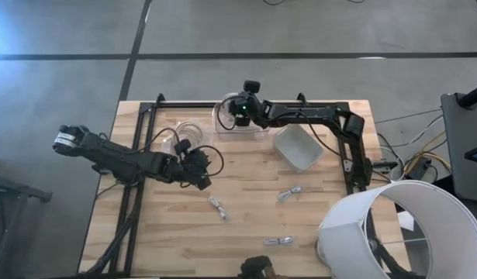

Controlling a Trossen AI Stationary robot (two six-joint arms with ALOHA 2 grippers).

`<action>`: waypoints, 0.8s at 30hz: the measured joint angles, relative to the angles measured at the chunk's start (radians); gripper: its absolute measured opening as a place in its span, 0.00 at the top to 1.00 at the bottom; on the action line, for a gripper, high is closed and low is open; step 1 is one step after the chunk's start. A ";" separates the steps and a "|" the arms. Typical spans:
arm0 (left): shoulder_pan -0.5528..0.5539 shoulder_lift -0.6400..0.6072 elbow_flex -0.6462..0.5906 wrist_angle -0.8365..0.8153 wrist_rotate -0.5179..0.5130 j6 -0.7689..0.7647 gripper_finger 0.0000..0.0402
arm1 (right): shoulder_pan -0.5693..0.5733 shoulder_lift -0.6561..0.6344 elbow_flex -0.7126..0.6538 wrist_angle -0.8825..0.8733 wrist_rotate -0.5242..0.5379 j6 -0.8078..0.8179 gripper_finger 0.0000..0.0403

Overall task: Pick & Place USB Port
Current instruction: Put the brown HDMI cable into the right transparent bin, then put the blue USB cable into the gray bin

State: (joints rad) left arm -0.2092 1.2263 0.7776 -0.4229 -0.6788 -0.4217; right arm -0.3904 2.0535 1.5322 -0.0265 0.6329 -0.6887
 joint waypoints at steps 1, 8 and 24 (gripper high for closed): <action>0.000 0.000 0.000 0.000 0.000 0.000 0.74 | 0.002 -0.001 0.000 -0.001 0.000 -0.001 0.75; 0.000 0.000 0.000 0.000 0.000 0.000 0.74 | 0.026 -0.003 0.000 -0.029 0.065 -0.003 0.67; -0.004 0.000 -0.003 0.002 0.059 0.006 0.74 | 0.123 -0.112 0.000 -0.227 0.192 0.181 0.66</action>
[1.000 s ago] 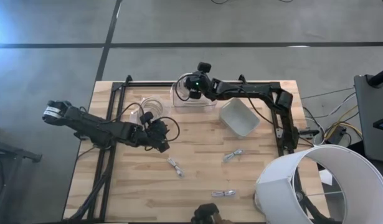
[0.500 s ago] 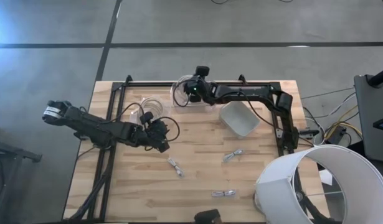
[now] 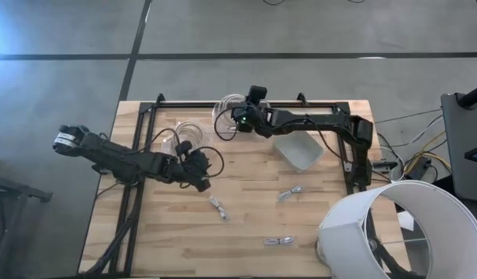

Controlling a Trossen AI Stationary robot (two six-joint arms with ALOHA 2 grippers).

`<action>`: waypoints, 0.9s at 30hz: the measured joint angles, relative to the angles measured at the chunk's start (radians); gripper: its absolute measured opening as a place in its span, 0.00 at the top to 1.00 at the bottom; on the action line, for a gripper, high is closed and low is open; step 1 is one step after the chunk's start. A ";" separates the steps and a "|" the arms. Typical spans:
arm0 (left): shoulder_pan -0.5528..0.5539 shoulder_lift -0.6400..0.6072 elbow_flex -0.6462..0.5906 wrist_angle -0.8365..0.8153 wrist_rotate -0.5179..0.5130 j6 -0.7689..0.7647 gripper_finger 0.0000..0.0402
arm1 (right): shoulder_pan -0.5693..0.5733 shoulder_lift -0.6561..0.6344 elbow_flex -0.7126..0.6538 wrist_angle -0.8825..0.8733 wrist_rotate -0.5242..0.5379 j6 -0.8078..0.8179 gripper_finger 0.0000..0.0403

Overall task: Pick & Place USB Port
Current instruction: Put the blue USB cable into the gray bin

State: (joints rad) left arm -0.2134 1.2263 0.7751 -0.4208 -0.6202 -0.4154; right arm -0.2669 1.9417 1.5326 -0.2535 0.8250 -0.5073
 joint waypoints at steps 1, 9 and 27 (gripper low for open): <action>0.000 0.000 -0.003 0.000 0.009 0.000 0.74 | 0.006 -0.018 0.000 -0.048 -0.036 0.043 0.66; -0.016 0.000 -0.049 0.027 0.070 0.001 0.74 | 0.053 -0.165 0.000 -0.353 -0.410 0.425 0.70; -0.091 0.000 -0.077 0.222 0.220 0.175 0.74 | 0.281 -0.399 -0.359 -0.549 -0.831 0.631 0.72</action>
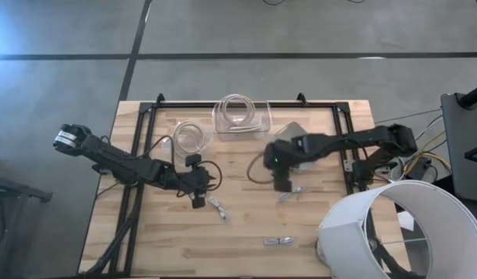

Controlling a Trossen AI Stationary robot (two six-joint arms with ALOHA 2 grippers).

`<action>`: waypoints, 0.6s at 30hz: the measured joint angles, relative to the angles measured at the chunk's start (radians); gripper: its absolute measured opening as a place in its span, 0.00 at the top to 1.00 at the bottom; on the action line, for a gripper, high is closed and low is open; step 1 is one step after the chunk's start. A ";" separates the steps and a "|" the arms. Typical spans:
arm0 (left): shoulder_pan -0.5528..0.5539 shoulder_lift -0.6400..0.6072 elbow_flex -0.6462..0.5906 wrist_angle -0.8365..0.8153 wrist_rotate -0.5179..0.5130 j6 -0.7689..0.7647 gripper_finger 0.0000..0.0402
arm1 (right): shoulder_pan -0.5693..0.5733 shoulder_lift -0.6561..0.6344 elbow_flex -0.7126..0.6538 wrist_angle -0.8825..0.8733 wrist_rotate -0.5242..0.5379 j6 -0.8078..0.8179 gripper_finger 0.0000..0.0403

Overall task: Pick & Place USB Port
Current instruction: Put the blue USB cable into the gray bin

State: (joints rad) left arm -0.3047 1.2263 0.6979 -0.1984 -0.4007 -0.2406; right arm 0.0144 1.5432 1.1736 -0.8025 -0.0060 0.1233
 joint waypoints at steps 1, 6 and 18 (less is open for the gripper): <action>0.000 0.000 0.000 0.001 -0.001 0.000 0.74 | 0.014 -0.006 -0.028 0.003 -0.001 -0.001 0.72; 0.000 0.000 0.000 0.018 -0.005 -0.023 0.74 | 0.077 -0.023 -0.157 0.000 -0.004 0.007 0.71; 0.001 0.000 0.001 0.053 -0.008 -0.039 0.74 | 0.121 -0.023 -0.371 0.085 -0.057 0.055 0.72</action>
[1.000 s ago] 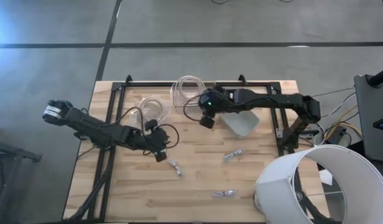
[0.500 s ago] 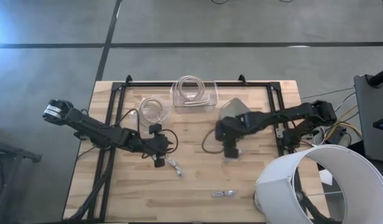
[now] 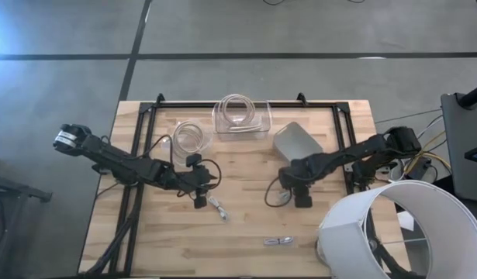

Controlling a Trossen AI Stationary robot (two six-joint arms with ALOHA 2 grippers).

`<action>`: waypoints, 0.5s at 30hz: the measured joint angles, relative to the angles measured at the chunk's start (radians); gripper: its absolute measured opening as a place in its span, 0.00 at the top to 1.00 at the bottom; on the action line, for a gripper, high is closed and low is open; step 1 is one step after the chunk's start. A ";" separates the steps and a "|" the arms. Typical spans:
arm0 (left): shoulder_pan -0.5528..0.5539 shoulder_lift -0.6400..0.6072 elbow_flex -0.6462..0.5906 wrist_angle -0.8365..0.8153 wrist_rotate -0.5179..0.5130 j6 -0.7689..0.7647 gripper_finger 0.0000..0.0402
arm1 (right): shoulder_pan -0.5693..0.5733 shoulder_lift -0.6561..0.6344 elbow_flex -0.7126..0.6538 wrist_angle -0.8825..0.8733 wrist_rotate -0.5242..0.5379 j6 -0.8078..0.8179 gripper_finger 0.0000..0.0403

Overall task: Pick & Place USB Port
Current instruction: Put the blue USB cable into the gray bin

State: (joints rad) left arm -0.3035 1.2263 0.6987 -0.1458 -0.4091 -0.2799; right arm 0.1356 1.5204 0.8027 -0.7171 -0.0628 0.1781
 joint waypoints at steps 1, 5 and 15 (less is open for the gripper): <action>0.000 0.000 0.000 0.002 0.000 -0.002 0.74 | 0.000 0.000 -0.016 0.024 -0.001 -0.010 0.72; 0.000 0.000 0.000 0.006 0.000 -0.003 0.74 | 0.000 0.000 -0.065 0.097 0.006 -0.084 0.71; 0.000 0.000 0.000 0.005 0.000 -0.005 0.74 | 0.000 0.000 -0.138 0.219 0.015 -0.031 0.78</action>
State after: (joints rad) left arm -0.3035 1.2263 0.6987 -0.1406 -0.4091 -0.2848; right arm 0.1352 1.5202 0.6643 -0.4984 -0.0479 0.1469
